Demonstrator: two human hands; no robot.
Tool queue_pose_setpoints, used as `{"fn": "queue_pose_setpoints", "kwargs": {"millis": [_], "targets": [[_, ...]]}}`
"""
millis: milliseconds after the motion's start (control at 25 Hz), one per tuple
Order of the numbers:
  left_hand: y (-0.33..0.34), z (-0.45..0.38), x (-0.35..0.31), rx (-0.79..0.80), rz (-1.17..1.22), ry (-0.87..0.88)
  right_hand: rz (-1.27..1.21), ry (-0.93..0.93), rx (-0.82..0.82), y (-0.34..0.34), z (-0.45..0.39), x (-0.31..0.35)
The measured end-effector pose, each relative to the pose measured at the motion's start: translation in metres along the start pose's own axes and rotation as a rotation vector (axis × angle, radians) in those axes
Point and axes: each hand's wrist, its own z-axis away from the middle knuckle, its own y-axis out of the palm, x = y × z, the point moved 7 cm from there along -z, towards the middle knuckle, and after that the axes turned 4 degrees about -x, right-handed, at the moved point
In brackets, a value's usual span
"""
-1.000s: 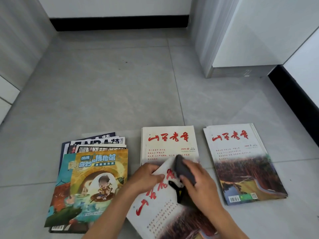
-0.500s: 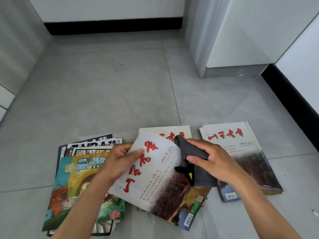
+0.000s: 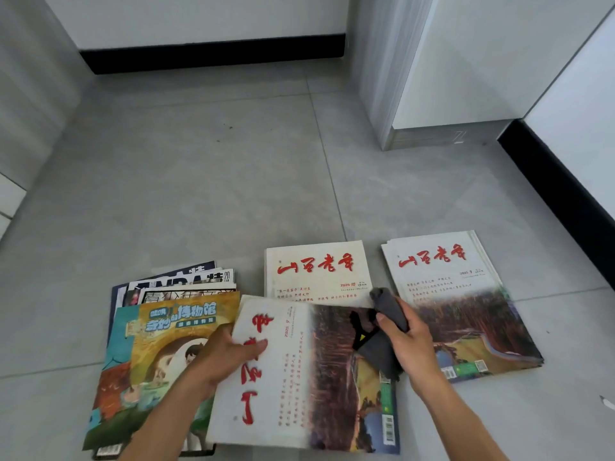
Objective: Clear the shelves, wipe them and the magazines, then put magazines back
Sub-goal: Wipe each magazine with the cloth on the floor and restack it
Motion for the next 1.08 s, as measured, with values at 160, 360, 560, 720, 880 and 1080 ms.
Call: {"fn": "queue_pose_setpoints", "kwargs": {"millis": [160,360,560,720,880,1080], "targets": [[-0.008,0.002,-0.004,-0.094,0.298,0.058,-0.088,-0.110,-0.045,-0.010,-0.006,0.036],[-0.026,-0.004,-0.021,-0.171,0.478,0.138,-0.118,-0.188,0.116,0.003,0.003,0.084],[-0.045,-0.007,-0.024,-0.300,0.716,0.205,0.057,-0.107,0.271,-0.006,0.018,0.059],[-0.055,-0.004,-0.023,-0.281,0.566,0.194,-0.094,0.078,0.219,-0.031,0.019,0.040],[-0.039,0.000,-0.038,-0.156,0.410,0.185,-0.343,0.231,0.259,-0.025,0.022,0.046],[-0.021,-0.007,-0.051,-0.238,0.261,0.230,-0.168,0.199,0.130,-0.018,0.026,0.041]]}}
